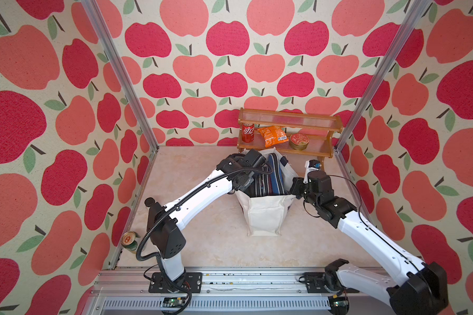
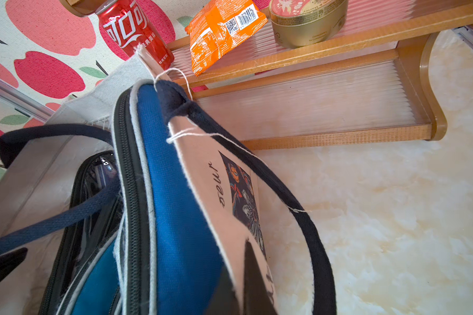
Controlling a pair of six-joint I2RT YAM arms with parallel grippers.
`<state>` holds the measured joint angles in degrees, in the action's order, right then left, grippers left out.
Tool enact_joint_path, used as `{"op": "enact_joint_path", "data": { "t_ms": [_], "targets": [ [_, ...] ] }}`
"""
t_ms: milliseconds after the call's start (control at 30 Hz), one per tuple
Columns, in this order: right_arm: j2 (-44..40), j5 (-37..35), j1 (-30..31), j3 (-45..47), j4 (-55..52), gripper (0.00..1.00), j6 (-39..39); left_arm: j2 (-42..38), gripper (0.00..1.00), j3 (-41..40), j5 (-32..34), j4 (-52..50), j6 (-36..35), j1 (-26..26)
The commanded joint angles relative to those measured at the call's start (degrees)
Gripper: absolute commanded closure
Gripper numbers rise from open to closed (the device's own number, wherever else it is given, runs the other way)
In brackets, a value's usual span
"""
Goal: Remove the ping pong set from the canvas bag
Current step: Adjust the canvas bag at the center of the board.
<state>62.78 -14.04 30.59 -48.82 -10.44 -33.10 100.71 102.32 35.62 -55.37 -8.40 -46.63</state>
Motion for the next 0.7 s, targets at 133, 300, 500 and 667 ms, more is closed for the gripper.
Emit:
{"op": "enact_joint_path", "data": {
  "t_ms": [133,300,500,667],
  "targets": [
    [-1.4,-2.6,-0.6,0.8,3.9,1.0,1.1,-7.7,0.0,-1.9,9.5,3.9,5.6,1.9],
    [-1.3,-2.5,-0.6,0.9,4.1,1.0,1.1,-11.6,0.0,-5.4,12.3,2.5,12.0,3.8],
    [-0.9,-2.0,-0.6,0.2,4.1,1.0,1.3,-21.2,0.0,-14.8,4.0,0.2,25.9,10.8],
    [-0.2,-1.1,-0.4,-0.2,4.4,1.0,1.2,-28.8,0.0,-21.0,-6.3,1.4,31.6,15.9]
  ]
}}
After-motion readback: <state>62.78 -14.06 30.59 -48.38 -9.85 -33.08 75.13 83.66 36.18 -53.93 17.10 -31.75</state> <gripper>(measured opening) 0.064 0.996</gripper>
